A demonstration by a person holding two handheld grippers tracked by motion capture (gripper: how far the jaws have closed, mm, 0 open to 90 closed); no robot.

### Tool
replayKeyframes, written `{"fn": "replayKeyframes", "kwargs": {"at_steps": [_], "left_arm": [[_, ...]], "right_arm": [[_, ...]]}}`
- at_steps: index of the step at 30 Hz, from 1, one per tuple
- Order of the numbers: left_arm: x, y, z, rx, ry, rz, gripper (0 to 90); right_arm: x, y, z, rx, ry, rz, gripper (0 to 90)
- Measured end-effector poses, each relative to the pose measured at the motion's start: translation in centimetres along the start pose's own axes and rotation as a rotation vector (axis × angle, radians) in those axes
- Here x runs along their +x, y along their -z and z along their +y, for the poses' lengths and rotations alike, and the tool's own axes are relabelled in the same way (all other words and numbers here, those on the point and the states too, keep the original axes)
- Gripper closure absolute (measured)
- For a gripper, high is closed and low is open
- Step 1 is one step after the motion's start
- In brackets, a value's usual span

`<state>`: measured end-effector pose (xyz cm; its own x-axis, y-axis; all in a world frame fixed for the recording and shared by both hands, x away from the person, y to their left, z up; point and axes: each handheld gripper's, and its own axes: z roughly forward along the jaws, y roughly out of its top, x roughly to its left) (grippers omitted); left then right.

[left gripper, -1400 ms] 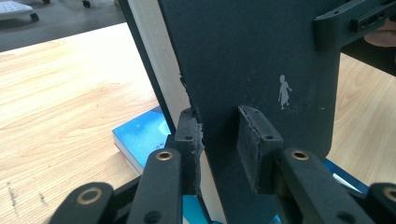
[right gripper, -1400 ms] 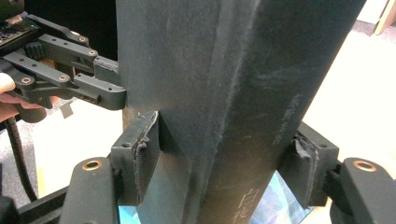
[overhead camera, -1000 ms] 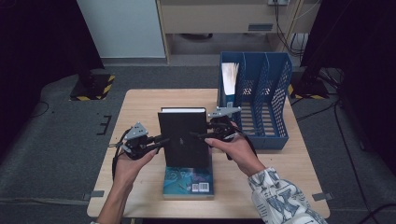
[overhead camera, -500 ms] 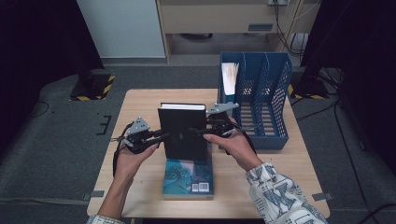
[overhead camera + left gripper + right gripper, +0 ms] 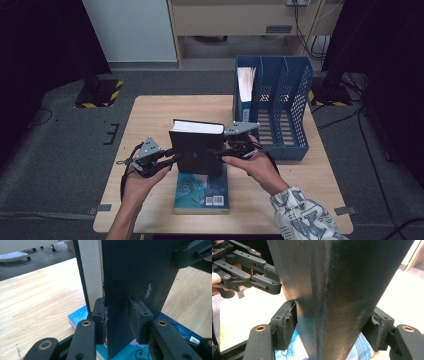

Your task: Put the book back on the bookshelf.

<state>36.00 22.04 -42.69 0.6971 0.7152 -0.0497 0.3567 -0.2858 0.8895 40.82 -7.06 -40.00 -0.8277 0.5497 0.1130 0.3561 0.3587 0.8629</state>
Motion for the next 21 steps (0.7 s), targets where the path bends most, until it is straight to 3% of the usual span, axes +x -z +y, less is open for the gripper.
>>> {"fn": "replayKeyframes", "kwargs": {"at_steps": [3, 8, 21], "left_arm": [[-0.5, 0.0, -0.2, 0.007, -0.015, 0.006, 60.2], [-0.5, -0.1, -0.9, -0.004, 0.012, -0.009, 58.1], [-1.0, -0.7, -2.9, 0.030, 0.041, 0.024, 50.6]], "right_arm": [[0.1, 0.1, -0.1, -0.003, 0.002, -0.003, 33.1], [0.4, 0.2, -0.3, -0.007, 0.016, 0.002, 32.7], [0.9, 0.1, 0.5, -0.002, 0.050, 0.047, 26.4]]}}
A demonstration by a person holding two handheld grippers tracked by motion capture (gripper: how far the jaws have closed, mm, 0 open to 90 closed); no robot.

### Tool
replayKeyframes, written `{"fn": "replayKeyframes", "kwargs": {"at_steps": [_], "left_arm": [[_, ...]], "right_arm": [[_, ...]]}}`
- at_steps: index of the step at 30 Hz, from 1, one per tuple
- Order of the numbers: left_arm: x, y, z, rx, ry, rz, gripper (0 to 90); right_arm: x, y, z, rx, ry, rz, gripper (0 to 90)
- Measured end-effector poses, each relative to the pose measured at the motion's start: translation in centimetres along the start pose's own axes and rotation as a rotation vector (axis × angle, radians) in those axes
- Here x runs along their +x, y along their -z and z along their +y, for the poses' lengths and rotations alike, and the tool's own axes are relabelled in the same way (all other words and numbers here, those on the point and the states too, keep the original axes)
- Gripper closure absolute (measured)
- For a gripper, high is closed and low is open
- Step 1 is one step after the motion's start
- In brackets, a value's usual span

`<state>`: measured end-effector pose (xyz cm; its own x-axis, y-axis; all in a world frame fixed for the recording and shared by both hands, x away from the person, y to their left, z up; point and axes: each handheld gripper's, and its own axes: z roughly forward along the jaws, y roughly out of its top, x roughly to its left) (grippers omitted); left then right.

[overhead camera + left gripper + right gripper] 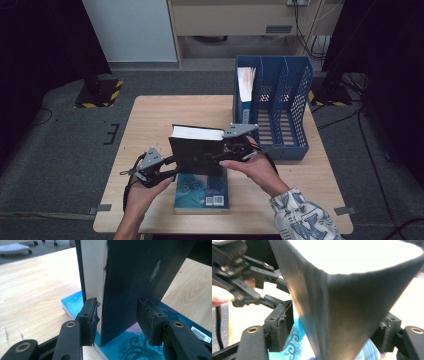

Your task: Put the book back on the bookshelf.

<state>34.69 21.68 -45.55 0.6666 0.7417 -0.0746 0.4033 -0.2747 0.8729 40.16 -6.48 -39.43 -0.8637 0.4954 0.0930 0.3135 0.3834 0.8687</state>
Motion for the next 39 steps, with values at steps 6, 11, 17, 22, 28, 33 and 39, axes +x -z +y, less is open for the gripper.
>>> {"fn": "replayKeyframes", "kwargs": {"at_steps": [6, 11, 17, 22, 28, 33, 39], "left_arm": [[0.1, -0.5, -0.6, 0.008, 0.022, 0.024, 51.9], [0.1, -1.2, -1.2, 0.033, 0.030, 0.038, 54.0], [0.4, -1.3, -1.2, 0.029, 0.046, 0.046, 54.1], [0.7, -1.3, -1.2, 0.027, 0.050, 0.055, 52.6], [0.8, -1.4, -1.2, 0.024, 0.053, 0.066, 50.6], [0.7, -1.2, -1.3, 0.029, 0.040, 0.082, 47.7], [1.0, -0.5, -1.8, 0.062, 0.009, 0.118, 41.9]], "right_arm": [[0.2, -0.5, 1.2, 0.002, 0.032, 0.005, 26.8], [0.1, -0.6, 1.4, 0.005, 0.026, 0.019, 29.0], [0.4, -0.5, 1.4, 0.004, 0.022, 0.023, 33.0], [1.0, -0.3, 1.3, 0.003, 0.033, 0.021, 34.8], [1.2, -0.3, 1.4, -0.002, 0.043, 0.005, 36.6], [0.8, -0.6, 1.7, -0.035, 0.029, 0.039, 35.7], [0.5, -1.0, 1.8, -0.040, 0.021, 0.068, 35.3]]}}
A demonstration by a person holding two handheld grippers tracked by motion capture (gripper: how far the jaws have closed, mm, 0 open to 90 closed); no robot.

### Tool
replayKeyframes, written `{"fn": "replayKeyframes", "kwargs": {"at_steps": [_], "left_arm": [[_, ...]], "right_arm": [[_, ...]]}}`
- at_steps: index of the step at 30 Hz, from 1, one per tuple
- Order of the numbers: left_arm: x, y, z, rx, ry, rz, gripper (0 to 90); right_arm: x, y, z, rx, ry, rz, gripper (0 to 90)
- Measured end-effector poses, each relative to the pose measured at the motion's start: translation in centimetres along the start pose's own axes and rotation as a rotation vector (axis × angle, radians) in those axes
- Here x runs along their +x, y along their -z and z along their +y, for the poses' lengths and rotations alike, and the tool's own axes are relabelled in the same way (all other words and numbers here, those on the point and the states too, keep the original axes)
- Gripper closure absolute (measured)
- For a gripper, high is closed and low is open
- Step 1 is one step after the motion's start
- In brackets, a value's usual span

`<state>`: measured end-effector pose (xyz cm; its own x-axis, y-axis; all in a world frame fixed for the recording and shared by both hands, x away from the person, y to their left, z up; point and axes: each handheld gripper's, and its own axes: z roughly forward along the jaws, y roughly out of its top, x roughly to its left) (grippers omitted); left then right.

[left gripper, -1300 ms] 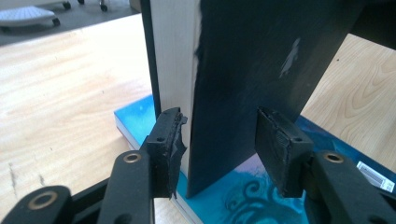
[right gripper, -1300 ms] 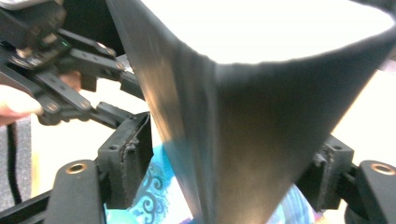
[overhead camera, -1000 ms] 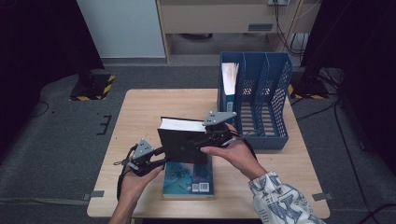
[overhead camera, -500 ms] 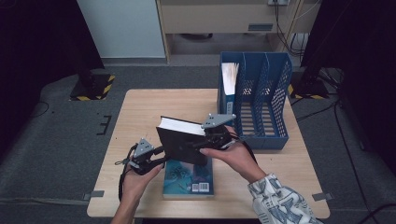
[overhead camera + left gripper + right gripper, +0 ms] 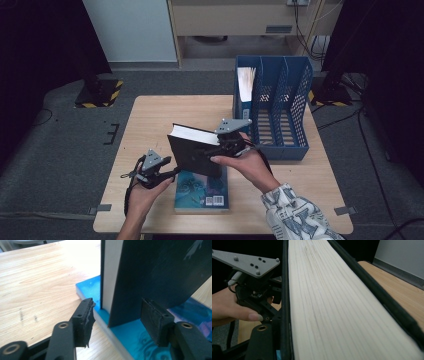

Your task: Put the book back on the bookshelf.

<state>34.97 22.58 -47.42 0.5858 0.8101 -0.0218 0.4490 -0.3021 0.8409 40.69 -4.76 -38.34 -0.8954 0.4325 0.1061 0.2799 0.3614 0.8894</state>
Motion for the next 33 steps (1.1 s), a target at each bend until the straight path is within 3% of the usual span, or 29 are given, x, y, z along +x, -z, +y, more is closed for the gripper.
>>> {"fn": "replayKeyframes", "kwargs": {"at_steps": [5, 11, 14, 18, 27, 33], "left_arm": [[1.1, 0.9, -0.6, 0.015, 0.007, 0.040, 40.0], [2.9, 1.8, -1.5, 0.054, 0.003, 0.121, 38.3], [3.9, 2.0, -1.9, 0.066, 0.023, 0.144, 37.8], [4.7, 2.1, -2.3, 0.078, 0.049, 0.155, 37.6], [4.8, 1.2, -2.7, 0.135, 0.046, 0.140, 30.4], [5.0, 0.6, -3.1, 0.194, 0.049, 0.116, 19.1]], "right_arm": [[0.0, -0.2, 0.0, -0.005, 0.005, 0.006, 35.7], [0.0, -0.1, -0.2, -0.013, -0.003, 0.041, 41.8], [-0.2, -0.1, -0.2, -0.016, -0.006, 0.045, 43.6], [-0.4, 0.0, -0.3, -0.028, -0.010, 0.048, 46.9], [-0.5, 0.1, -0.3, -0.039, -0.030, 0.026, 49.9], [-1.1, 0.0, 0.0, -0.056, -0.120, 0.004, 51.5]]}}
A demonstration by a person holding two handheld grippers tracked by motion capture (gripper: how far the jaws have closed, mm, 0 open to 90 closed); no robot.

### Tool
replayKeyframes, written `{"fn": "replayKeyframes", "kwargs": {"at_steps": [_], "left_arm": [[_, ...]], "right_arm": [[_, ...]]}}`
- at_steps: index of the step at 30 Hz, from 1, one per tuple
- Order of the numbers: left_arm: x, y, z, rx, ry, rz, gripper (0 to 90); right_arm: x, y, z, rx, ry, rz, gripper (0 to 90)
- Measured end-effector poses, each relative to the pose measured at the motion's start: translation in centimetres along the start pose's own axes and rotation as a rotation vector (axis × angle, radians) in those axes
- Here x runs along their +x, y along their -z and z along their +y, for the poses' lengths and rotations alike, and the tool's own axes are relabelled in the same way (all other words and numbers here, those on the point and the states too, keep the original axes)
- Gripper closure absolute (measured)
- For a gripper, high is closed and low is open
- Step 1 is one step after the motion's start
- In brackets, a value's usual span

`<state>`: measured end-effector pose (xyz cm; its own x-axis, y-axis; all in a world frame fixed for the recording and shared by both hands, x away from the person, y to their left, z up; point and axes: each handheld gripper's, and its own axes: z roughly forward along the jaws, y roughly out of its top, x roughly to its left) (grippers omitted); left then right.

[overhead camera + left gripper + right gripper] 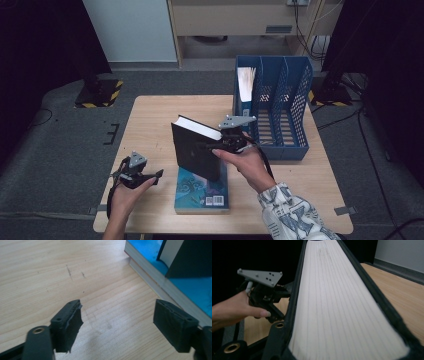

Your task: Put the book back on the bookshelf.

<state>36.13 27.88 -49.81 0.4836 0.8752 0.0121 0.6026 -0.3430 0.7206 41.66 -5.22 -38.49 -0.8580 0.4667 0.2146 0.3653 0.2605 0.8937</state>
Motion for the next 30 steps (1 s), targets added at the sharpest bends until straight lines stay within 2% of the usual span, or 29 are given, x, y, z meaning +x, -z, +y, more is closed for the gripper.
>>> {"fn": "replayKeyframes", "kwargs": {"at_steps": [3, 9, 13, 14, 22, 26, 30], "left_arm": [[0.3, -0.4, -0.3, 0.029, 0.003, -0.013, 13.9], [0.3, -0.8, -0.5, 0.056, -0.003, -0.009, 12.4], [0.5, -0.9, -0.6, 0.072, -0.004, 0.000, 10.8], [0.5, -0.9, -0.6, 0.067, 0.007, 0.002, 10.4], [0.9, -1.0, -0.9, 0.094, 0.028, 0.024, 9.0], [1.1, -1.1, -1.0, 0.087, 0.051, 0.032, 8.9], [1.3, -1.3, -1.1, 0.079, 0.068, 0.037, 9.0]], "right_arm": [[-0.4, -0.1, 0.2, -0.008, -0.052, -0.011, 52.0], [-0.8, 0.0, 0.7, -0.018, -0.117, -0.022, 52.8], [-0.9, 0.3, 1.0, -0.018, -0.138, -0.017, 52.9], [-0.9, 0.4, 1.1, -0.019, -0.143, -0.016, 53.0], [-1.0, 1.6, 1.3, -0.014, -0.172, -0.040, 53.0], [-1.2, 2.3, 1.5, -0.022, -0.199, -0.036, 53.0], [-1.3, 2.8, 1.5, -0.018, -0.205, -0.057, 52.9]]}}
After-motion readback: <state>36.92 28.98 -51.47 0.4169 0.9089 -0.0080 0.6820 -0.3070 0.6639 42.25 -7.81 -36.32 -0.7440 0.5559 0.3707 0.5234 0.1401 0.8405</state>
